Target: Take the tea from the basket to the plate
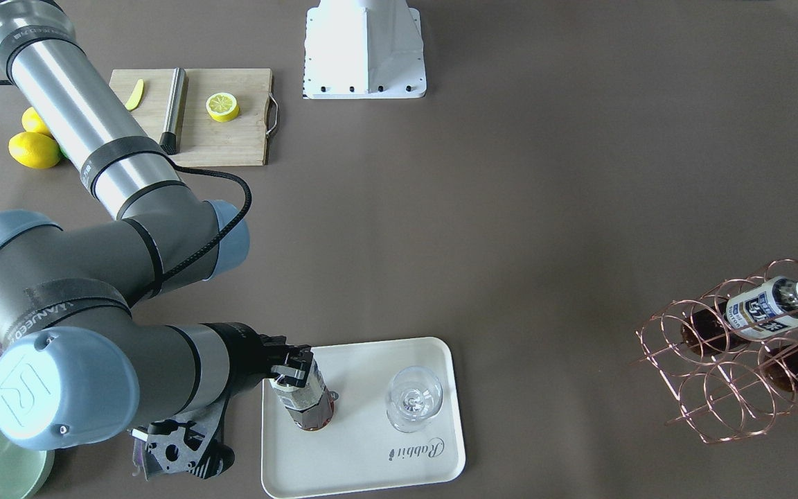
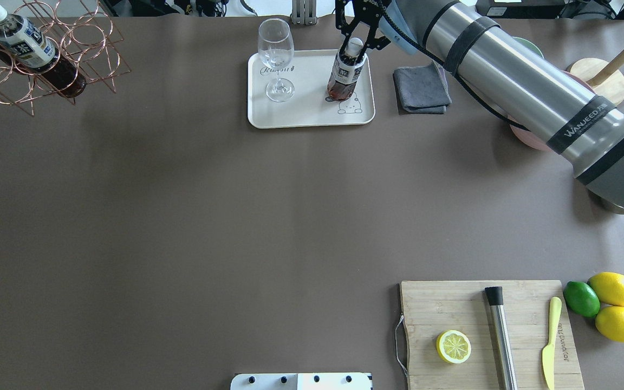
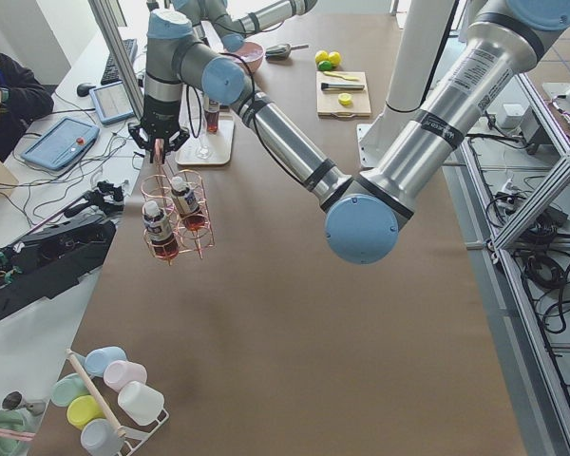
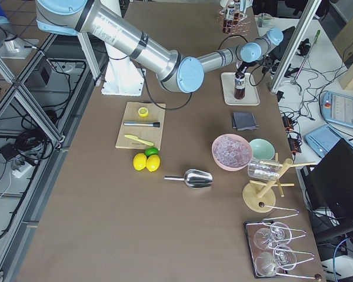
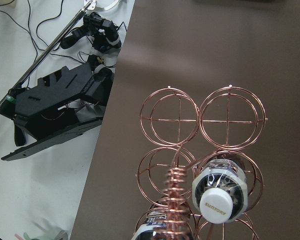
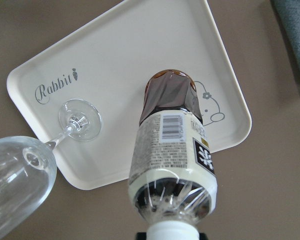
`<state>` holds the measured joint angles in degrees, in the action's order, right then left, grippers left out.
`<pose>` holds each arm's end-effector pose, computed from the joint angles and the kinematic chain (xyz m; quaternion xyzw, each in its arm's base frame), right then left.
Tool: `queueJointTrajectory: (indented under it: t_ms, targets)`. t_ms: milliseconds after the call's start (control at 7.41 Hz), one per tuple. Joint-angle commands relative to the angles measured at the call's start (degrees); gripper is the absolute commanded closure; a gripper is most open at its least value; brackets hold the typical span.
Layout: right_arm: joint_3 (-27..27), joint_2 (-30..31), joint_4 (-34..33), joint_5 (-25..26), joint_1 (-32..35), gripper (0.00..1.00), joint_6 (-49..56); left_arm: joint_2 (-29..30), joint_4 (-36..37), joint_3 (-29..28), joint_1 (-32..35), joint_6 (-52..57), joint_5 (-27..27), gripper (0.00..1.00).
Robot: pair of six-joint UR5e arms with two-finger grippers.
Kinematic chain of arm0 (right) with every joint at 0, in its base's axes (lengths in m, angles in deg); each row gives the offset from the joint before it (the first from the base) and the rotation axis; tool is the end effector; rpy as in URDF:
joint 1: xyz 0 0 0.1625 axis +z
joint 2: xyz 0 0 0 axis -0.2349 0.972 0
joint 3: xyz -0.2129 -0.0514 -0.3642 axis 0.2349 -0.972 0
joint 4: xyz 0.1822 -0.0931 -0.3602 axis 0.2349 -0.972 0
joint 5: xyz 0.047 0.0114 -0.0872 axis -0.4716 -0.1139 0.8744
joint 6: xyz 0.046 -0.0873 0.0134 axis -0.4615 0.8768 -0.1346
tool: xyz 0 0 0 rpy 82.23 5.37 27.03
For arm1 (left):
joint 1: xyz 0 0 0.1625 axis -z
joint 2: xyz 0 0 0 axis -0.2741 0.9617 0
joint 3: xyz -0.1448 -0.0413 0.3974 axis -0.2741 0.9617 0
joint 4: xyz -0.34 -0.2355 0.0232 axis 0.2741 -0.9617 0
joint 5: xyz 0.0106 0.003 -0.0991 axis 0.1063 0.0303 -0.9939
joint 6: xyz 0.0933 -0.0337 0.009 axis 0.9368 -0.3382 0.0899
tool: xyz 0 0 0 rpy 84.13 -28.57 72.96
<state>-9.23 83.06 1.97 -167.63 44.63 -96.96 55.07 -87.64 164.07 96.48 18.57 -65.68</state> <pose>-0.4165 -0.7589 0.1890 -0.2225 -0.4913 0.1054 0.8355 0.0255 -0.6630 0.2722 0.3159 0.1650 0.4767 0.8036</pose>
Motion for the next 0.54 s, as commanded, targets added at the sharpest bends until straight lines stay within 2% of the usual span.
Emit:
queueJointTrajectory:
  t_ms: [0,135,405]
  targets:
    - [-0.02,-0.08,0.06,0.17,-0.12,0.37,0.03,-0.76,-10.58,-10.03,1.68,2.29,-0.84,1.0]
    - [-0.02,-0.08,0.15,0.17,-0.12,0.28,0.03,-0.67,-10.6,-10.22,1.86,3.18,-0.76,1.0]
    - [0.15,-0.17,0.06,0.17,-0.03,0.28,0.03,0.03,-11.55,-11.79,1.51,3.19,-0.58,1.0]
